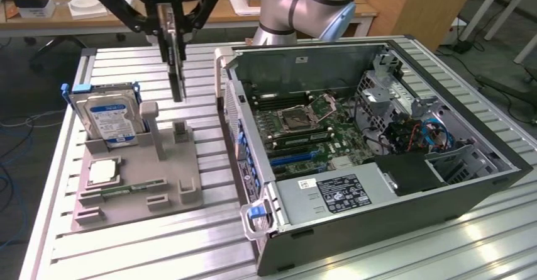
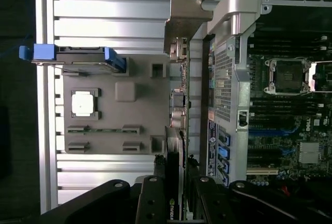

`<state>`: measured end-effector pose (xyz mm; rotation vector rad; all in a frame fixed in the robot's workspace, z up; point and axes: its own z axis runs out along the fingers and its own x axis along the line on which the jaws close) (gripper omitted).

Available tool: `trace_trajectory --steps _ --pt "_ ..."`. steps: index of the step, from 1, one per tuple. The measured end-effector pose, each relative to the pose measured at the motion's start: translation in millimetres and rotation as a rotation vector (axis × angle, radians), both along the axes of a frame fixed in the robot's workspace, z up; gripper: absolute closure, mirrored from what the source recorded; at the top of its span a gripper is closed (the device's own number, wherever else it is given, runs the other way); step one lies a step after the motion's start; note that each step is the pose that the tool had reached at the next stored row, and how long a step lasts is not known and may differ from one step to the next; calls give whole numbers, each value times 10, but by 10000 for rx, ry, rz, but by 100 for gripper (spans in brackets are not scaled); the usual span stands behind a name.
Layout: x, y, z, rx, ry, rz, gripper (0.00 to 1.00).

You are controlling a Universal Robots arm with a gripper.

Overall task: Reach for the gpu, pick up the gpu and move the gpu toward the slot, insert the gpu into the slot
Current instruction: 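Pick up the gpu and move the gpu toward the slot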

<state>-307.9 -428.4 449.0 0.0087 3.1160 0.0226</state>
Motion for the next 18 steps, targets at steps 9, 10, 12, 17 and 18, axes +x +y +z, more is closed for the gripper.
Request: trace_trajectory --steps 9,10,12,17,18 --pt "356 0 -28 2 -38 12 74" --pt "389 0 -31 1 -37 21 74" --pt "461 0 -36 1 -38 31 74" --pt "644 0 -51 1 -38 55 74" --pt "680 0 -54 1 -39 59 74"
